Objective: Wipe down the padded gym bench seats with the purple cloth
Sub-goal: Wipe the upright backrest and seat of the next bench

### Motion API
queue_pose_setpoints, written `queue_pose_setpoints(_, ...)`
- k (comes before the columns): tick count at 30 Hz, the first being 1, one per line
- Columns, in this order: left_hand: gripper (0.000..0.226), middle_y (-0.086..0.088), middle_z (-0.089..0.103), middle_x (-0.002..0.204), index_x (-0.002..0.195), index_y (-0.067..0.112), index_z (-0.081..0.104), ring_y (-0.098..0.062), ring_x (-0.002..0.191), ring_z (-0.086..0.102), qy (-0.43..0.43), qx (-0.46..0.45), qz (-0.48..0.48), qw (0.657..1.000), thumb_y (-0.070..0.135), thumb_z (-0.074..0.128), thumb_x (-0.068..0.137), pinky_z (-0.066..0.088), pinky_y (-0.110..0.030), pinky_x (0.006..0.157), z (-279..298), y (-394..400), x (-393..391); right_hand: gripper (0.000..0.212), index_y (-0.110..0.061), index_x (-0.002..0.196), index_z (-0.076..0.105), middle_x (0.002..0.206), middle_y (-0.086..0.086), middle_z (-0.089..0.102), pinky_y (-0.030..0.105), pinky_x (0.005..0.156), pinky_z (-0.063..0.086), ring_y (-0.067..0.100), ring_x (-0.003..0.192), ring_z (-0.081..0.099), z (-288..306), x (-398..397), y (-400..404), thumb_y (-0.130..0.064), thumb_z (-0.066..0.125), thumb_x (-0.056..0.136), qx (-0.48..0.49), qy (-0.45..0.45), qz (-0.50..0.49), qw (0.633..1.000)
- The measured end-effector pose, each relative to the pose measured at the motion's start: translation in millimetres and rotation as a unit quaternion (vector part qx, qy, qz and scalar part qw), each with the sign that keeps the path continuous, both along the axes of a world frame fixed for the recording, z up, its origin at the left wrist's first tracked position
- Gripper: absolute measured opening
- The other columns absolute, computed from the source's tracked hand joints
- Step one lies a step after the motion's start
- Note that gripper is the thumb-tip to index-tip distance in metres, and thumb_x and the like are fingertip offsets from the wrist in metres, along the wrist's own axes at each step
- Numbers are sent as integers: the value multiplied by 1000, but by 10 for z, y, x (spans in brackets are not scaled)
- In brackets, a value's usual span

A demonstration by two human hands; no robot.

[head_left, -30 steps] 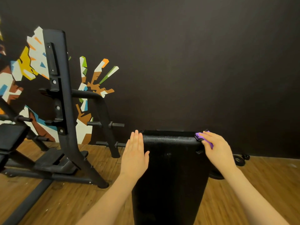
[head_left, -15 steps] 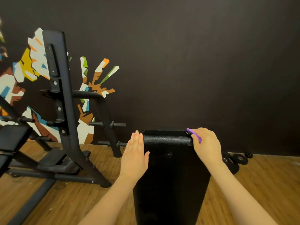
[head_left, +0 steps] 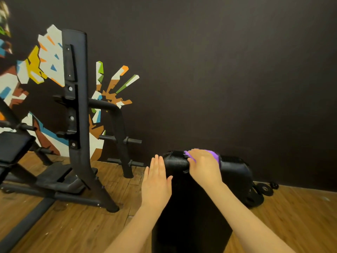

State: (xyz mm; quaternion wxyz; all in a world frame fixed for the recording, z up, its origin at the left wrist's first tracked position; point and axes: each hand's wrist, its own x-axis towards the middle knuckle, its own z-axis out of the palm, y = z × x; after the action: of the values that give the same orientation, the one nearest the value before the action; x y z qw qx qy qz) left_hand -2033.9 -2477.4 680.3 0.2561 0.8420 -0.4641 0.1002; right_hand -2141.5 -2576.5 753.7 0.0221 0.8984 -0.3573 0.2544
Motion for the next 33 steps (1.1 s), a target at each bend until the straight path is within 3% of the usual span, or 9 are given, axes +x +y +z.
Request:
queue_pose_setpoints(2,70,-1,-2,162,153,16,-5,-16,148,-1,-11,8,-10,1000,46,32,102,2,-28,117,1,4,48,19,-18,105,61,98,-5,62,19,80,39,13,94,58,16,241,69,-23,45,95,21,13,33,999)
queue_pose_setpoints(6,69,0,-1,162,153,17,-4,-15,148,1,-12,12,-19,1000,44,34,102,1,-26,116,-20,7,79,33,-19,128,55,129,-5,56,24,97,40,14,117,51,4,382,86,-19,45,96,-9,72,102,992)
queue_pose_setpoints(11,71,-1,3,162,153,15,-2,-15,148,6,12,-8,-12,1000,41,38,101,3,-24,116,-40,-19,42,35,-15,128,55,129,2,57,31,100,43,19,118,52,148,441,54,-10,49,93,33,157,142,977)
queue_pose_setpoints(17,70,-7,2,161,153,10,-3,-20,148,3,-39,72,-9,997,44,33,102,5,-33,118,4,62,88,40,-33,129,54,136,-12,51,26,112,29,5,130,40,56,-96,-108,-13,49,95,116,55,137,982)
queue_pose_setpoints(20,72,-6,4,161,153,10,-3,-19,148,5,-15,91,-15,996,43,35,102,7,-31,118,-47,163,170,35,-30,129,55,132,-7,56,28,103,38,10,121,50,165,-9,-151,-17,48,96,124,64,116,983)
queue_pose_setpoints(23,75,-4,4,162,153,13,-2,-17,148,7,9,77,-25,997,44,40,100,9,-32,119,-74,219,173,37,-25,131,53,135,-5,53,29,105,36,13,124,48,277,442,6,-16,50,95,107,120,164,973)
queue_pose_setpoints(26,74,-1,3,162,153,15,-2,-14,148,5,21,48,-50,997,44,40,100,10,-32,120,-74,237,113,32,-24,124,59,119,-4,62,28,97,45,14,111,57,242,597,88,-15,52,94,111,157,153,969)
queue_pose_setpoints(30,70,0,0,162,153,16,-2,-14,148,4,4,35,-57,998,43,36,101,6,-28,117,-50,270,100,35,-28,128,56,134,-9,53,27,106,33,10,126,44,111,222,-71,-17,45,97,131,60,147,979)
queue_pose_setpoints(33,68,1,-2,162,153,16,-2,-13,148,2,-20,32,-75,996,42,33,102,4,-27,117,19,302,78,33,-28,124,60,128,-8,57,26,103,32,13,123,46,-9,-239,-333,-16,45,96,94,23,99,990)
